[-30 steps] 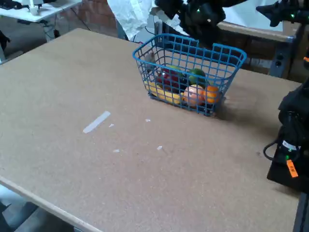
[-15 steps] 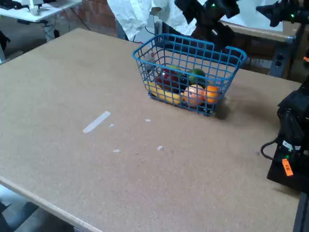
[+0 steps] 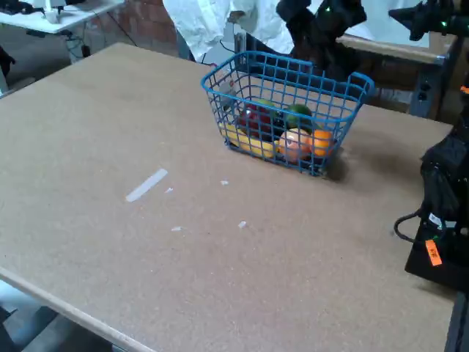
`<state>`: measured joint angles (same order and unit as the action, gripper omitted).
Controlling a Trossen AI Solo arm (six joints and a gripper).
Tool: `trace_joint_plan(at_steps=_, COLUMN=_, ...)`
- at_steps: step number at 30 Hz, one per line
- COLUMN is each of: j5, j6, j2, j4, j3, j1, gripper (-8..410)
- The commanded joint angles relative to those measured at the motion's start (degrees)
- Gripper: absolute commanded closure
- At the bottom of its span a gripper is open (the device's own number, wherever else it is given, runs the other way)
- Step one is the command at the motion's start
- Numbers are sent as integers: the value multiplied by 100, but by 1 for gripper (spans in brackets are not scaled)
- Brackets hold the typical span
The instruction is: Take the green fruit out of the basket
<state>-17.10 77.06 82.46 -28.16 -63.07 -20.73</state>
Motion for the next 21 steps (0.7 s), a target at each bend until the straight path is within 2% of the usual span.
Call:
trace_joint_plan(at_steps=1, j5=28, j6=328, j2=378, j4=-448, j3=-354, j1=-4, gripper=109)
trace_joint_plan(at_steps=8, j5=11, j6=859, j2=1001, j4=-1384, j3=-1056, j1=-9, gripper=73)
trace_joint_plan(at_steps=16, j5=-42, j6=1287, j2=1172, j4=-1541, j3=-1097, j1=-129, gripper=54)
trace_joint_plan(at_steps=21, j5=28, j6=1292, j2=1176, j4=-1554, j3=-1019, j1=-278, gripper=36)
